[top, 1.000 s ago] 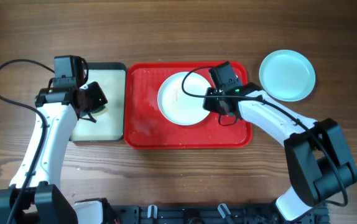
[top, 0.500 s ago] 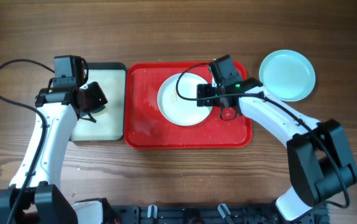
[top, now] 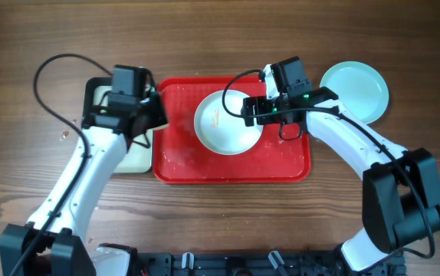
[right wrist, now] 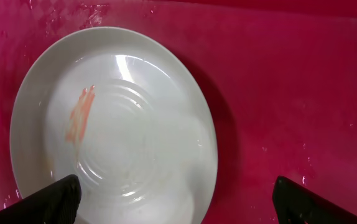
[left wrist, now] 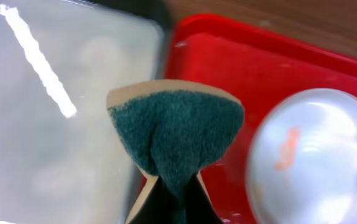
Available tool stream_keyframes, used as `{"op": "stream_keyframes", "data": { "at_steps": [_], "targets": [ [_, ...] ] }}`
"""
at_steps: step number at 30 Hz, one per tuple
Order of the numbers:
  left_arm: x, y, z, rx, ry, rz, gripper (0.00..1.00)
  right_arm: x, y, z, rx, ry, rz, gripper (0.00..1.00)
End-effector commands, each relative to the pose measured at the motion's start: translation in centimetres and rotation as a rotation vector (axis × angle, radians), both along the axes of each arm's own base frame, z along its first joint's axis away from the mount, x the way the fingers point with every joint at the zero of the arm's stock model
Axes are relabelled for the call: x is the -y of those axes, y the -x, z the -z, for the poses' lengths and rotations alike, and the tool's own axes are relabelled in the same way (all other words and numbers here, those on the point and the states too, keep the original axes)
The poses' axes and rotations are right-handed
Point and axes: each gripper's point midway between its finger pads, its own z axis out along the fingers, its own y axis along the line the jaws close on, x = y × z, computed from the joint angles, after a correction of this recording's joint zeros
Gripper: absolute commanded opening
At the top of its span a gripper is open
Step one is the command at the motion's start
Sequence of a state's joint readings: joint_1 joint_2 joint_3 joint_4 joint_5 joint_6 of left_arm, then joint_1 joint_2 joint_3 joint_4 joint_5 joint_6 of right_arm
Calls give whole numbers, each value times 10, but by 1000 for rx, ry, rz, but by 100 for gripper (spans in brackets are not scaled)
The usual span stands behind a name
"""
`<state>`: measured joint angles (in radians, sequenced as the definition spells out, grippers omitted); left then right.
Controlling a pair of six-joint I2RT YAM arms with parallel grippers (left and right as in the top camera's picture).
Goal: Clean dirty plates on tray and stack at the side
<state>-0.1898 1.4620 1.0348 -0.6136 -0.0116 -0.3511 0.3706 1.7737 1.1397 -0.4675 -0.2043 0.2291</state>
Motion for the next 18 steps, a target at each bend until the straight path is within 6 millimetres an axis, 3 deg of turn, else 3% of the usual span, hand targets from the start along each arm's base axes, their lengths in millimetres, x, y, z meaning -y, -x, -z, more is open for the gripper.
{"op": "stream_keyframes", "data": {
  "at_steps": [1, 4, 5, 6, 7, 8, 12, 18],
  "targets": [
    [46, -5, -13, 63, 104, 91, 4, -5, -4, -18, 35, -34, -23, 100],
    [73, -10, -24, 128, 136, 160, 4, -5, -4, -18, 35, -33, -22, 96],
    [83, -13, -29, 156, 146, 183, 4, -4, -4, -17, 34, -33, -22, 75],
    [91, -14, -33, 177, 153, 200, 4, -4, -4, -17, 34, -32, -21, 62],
    [98, -15, -36, 196, 159, 216, 4, -4, -4, -17, 34, -33, -19, 52],
    [104, -16, -39, 213, 166, 230, 4, -3, -5, -17, 29, -31, 1, 47],
    [116, -17, -43, 245, 159, 249, 4, 10, -6, -7, 21, 21, 72, 45],
    [118, -20, -19, 189, 141, 240, 4, 11, -2, 17, -58, 13, 148, 33]
  ]
}}
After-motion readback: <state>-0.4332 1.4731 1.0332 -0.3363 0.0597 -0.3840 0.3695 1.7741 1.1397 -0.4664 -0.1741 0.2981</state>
